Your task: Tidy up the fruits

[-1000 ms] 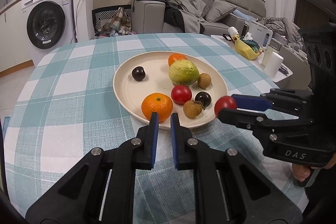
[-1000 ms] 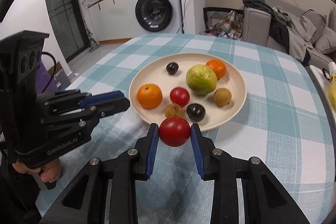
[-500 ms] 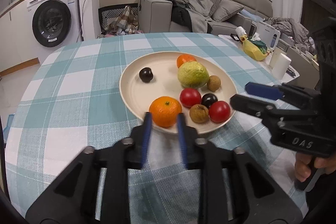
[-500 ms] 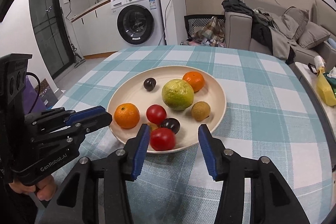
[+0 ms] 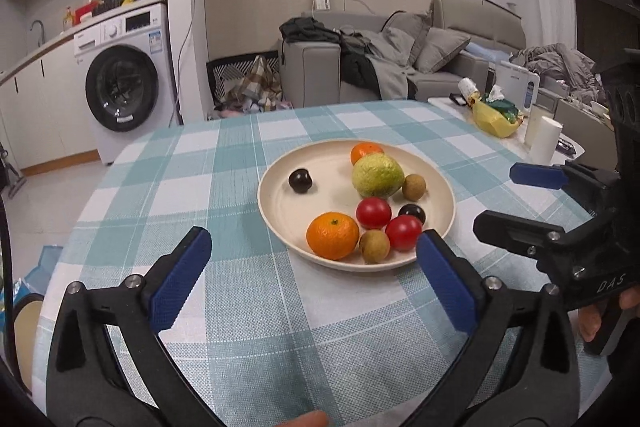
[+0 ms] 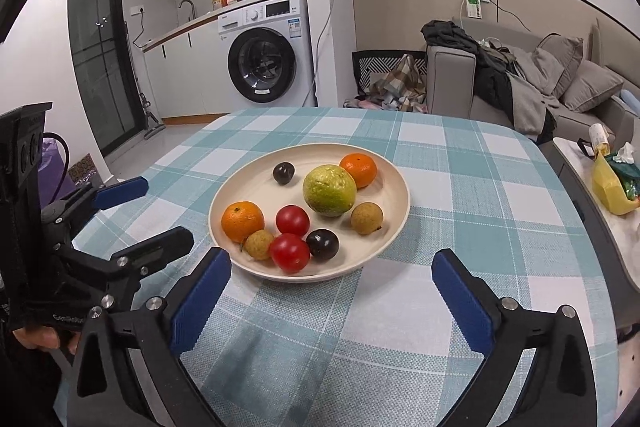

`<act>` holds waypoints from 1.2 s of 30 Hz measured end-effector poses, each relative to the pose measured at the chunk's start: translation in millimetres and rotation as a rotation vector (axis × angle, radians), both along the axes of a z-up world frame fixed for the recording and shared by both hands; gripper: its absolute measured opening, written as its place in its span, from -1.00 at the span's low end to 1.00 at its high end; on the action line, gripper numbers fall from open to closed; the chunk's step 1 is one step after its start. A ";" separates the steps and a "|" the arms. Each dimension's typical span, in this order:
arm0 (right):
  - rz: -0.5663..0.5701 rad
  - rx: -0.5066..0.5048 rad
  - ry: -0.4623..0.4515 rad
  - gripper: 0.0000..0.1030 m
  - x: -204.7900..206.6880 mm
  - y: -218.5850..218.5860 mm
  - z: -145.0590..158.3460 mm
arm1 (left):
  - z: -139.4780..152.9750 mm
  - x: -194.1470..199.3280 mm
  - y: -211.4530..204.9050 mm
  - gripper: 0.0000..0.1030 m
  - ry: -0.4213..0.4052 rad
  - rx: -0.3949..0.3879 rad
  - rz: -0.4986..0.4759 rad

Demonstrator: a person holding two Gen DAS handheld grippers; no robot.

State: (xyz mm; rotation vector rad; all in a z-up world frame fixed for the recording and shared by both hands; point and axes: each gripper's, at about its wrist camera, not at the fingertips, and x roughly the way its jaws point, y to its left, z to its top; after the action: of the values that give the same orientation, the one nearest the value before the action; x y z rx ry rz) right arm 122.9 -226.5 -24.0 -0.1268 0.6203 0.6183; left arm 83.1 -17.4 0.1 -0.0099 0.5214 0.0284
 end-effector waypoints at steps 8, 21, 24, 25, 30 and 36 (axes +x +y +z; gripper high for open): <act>0.014 0.048 -0.062 1.00 -13.5 -6.1 6.7 | 5.4 -18.3 1.4 0.98 -0.037 -0.018 0.007; -0.011 0.105 -0.094 1.00 -18.4 -20.0 5.3 | 10.4 -29.9 10.1 0.98 -0.080 -0.057 0.025; -0.012 0.118 -0.107 1.00 -20.3 -22.5 7.1 | 10.9 -30.4 9.6 0.98 -0.084 -0.054 0.025; -0.013 0.122 -0.111 1.00 -20.9 -23.0 7.7 | 11.4 -30.7 8.8 0.98 -0.086 -0.054 0.025; -0.017 0.121 -0.125 1.00 -23.1 -23.7 8.3 | 13.7 -32.5 7.1 0.98 -0.100 -0.049 0.022; -0.020 0.118 -0.138 1.00 -26.2 -24.2 8.8 | 13.6 -32.7 7.2 0.98 -0.099 -0.051 0.020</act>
State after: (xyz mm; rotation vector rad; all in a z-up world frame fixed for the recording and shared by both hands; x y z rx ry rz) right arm 96.7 -250.7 -15.2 -0.0518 0.4502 0.6203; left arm 50.4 -10.2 13.7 -0.0658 0.4226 0.0345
